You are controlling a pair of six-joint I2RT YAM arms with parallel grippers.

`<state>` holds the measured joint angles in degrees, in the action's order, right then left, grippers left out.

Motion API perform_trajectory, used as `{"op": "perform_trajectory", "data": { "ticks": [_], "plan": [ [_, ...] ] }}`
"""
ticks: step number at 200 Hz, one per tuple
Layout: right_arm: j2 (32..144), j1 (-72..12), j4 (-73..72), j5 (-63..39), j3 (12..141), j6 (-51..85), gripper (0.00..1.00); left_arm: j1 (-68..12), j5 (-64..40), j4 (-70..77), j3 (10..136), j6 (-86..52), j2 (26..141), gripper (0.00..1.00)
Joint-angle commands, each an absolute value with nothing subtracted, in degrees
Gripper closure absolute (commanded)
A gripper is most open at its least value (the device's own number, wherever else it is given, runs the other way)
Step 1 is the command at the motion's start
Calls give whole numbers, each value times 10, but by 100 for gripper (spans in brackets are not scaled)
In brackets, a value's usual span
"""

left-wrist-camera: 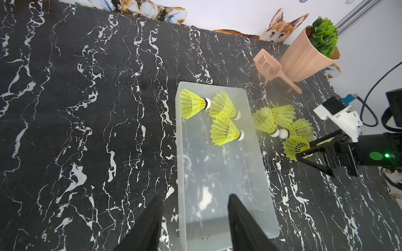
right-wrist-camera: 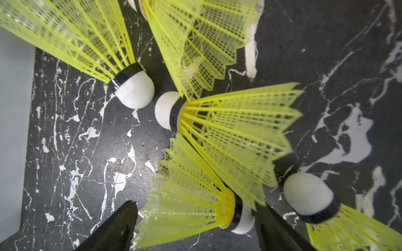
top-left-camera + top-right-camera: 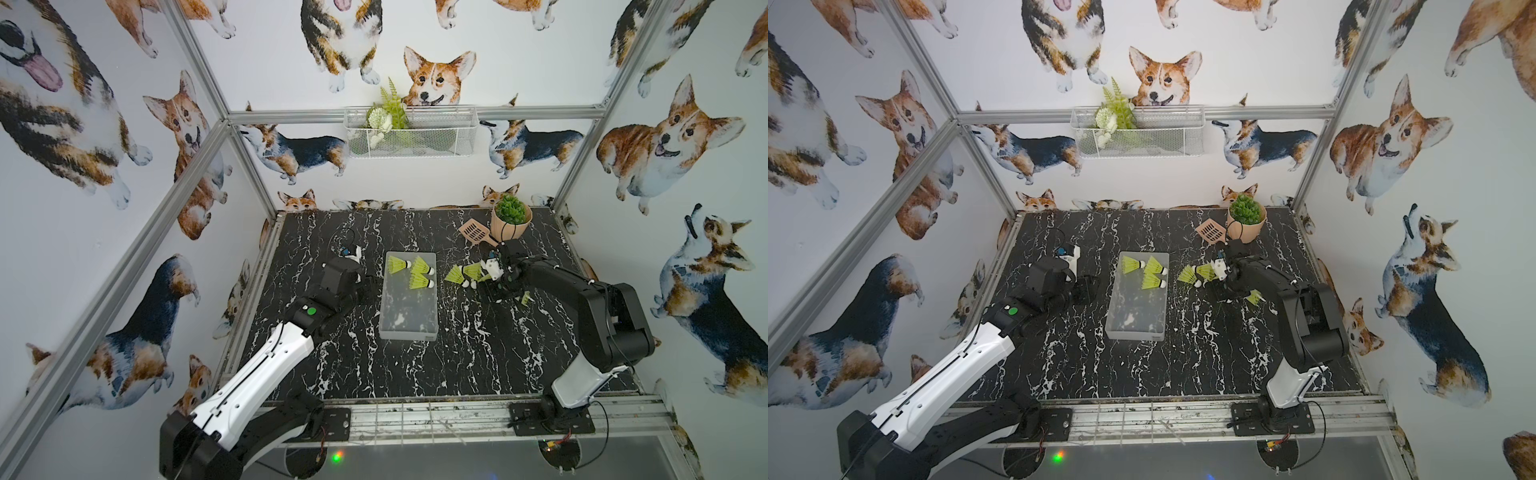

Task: Put the shuttlecocks into the storage box
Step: Adjust the shuttlecock at the center of the board.

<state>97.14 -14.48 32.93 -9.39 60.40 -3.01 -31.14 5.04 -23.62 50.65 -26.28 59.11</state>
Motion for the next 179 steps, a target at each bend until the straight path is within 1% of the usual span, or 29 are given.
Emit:
{"op": "perform_trajectory", "data": {
  "ticks": [1,61,102,146,168,179],
  "plan": [
    [974,-150,347,-130,608,-30,14,-310,55,-237,509,-260,589,48],
    [963,-219,380,-106,594,10,15,-310,43,-229,511,-264,598,48],
    [938,-223,386,-121,591,46,16,-310,44,-230,514,-262,593,48],
    [884,-226,381,-144,570,65,15,-310,37,-229,515,-263,593,48],
    [862,-226,378,-104,556,63,15,-310,31,-229,516,-261,591,48],
    [853,-225,378,-85,551,62,16,-310,8,-223,516,-252,592,48]
  ]
}}
